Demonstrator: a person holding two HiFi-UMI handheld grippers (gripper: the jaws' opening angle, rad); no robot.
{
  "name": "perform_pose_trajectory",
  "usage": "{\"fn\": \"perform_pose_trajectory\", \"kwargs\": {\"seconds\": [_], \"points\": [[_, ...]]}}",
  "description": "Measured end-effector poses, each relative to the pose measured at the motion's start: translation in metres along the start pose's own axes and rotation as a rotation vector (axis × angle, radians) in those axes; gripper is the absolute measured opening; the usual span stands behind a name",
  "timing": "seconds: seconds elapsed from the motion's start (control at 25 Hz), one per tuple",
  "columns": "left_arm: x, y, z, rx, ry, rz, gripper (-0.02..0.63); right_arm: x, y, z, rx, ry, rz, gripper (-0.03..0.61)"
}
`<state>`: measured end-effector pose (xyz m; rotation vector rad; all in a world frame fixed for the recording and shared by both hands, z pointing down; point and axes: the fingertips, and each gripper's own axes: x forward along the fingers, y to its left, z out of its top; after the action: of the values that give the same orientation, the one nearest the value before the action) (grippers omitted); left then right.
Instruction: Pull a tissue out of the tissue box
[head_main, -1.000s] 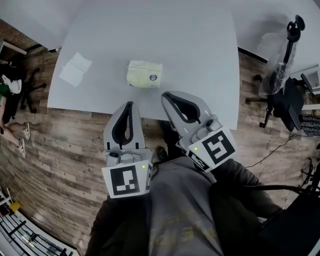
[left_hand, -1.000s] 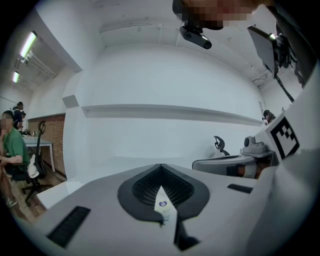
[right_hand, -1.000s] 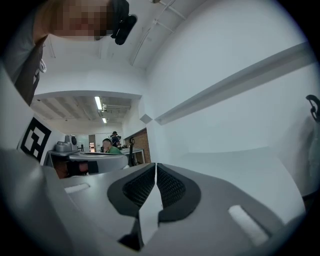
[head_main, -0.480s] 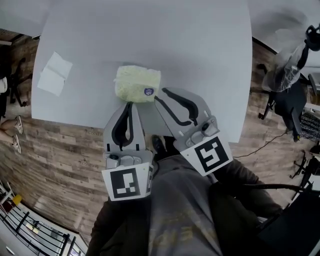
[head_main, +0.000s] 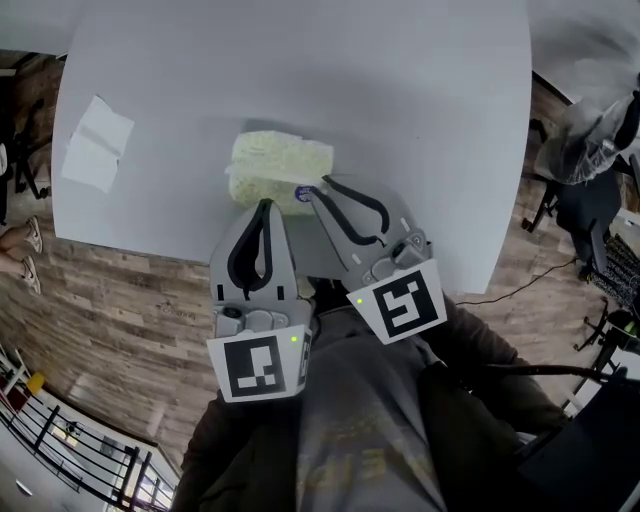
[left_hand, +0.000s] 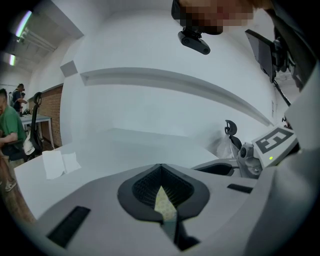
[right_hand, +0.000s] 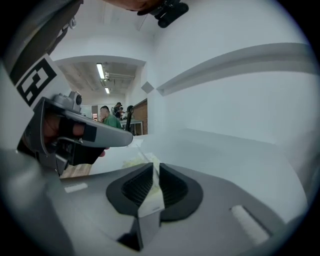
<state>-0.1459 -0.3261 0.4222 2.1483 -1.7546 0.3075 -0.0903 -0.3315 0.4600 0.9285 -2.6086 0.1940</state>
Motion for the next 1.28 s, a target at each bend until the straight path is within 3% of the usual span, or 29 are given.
{"fn": "perform_pose_trajectory", "kwargs": {"seconds": [0.04,0.28,0.52,0.92,1.12,1.28], "points": [[0.001,0.002,-0.001,-0.001,0.001,0.004,-0.002,0.002,-0.001,-0.002,0.002,0.005,-0.004,0.008],[-0.004,0.000,0.005,0.000,-0.022,0.009,-0.002,-0.007,0.002,0.021,0.052,-0.066,0.015,0.002],[-0.041,-0.011,0.042,0.037,-0.113,-0.002,-0.002,-0.049,0.011,0.095,0.111,-0.191,0.022,0.002],[-0.137,-0.027,0.115,0.097,-0.257,-0.002,-0.002,-0.134,0.061,0.215,0.001,-0.418,0.016,0.002],[-0.183,-0.040,0.135,0.127,-0.356,0.026,-0.002,-0.172,0.089,0.225,0.006,-0.462,0.025,0.002],[-0.202,-0.049,0.133,0.147,-0.381,0.027,-0.002,-0.184,0.101,0.218,0.015,-0.472,0.026,0.002]]}}
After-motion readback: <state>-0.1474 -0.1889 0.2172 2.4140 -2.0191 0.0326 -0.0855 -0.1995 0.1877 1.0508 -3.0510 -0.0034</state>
